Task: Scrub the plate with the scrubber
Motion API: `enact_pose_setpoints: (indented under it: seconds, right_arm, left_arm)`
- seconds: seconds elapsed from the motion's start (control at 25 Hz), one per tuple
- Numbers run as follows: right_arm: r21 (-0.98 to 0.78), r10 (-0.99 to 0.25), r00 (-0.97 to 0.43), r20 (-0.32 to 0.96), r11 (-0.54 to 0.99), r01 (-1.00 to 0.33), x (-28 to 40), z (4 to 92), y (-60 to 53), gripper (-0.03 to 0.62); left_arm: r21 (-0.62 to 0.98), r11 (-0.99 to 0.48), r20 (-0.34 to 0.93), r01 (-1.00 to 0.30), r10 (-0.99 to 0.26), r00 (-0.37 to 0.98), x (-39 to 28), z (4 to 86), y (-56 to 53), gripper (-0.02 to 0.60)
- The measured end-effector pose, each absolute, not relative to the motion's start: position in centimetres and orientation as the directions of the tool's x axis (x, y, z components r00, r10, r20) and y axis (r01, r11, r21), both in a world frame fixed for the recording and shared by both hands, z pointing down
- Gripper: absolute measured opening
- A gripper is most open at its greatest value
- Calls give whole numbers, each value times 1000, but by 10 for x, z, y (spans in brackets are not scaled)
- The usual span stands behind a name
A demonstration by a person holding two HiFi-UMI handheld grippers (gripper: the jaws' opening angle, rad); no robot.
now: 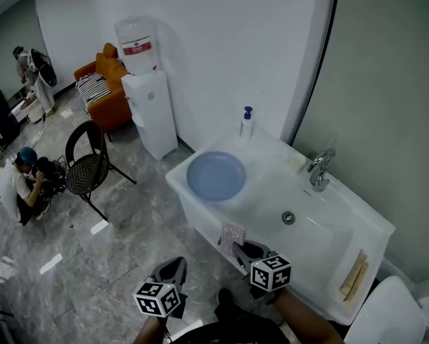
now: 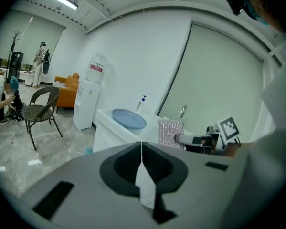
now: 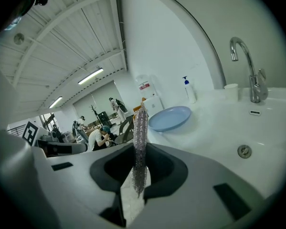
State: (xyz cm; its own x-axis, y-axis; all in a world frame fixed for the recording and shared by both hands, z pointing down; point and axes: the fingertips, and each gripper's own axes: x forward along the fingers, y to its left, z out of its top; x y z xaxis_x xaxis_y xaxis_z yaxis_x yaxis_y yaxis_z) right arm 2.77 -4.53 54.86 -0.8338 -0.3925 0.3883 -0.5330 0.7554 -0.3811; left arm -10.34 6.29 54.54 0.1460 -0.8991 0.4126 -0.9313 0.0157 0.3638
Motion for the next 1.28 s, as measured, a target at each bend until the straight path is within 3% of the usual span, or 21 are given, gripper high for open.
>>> enact_pose_setpoints:
  seconds: [0.88,1.28]
  right_arm:
    - [-397,-378,-847,375,760,-515,10,553,-169,75]
    - [-366,-508,-777,372,689,-626,5,542,-211,75]
  left_arm:
    - [332,66,405,-941,-911,79,-134,533,-38,18]
    - [341,-26,382,-940,-909,164,-177,530,-107,18]
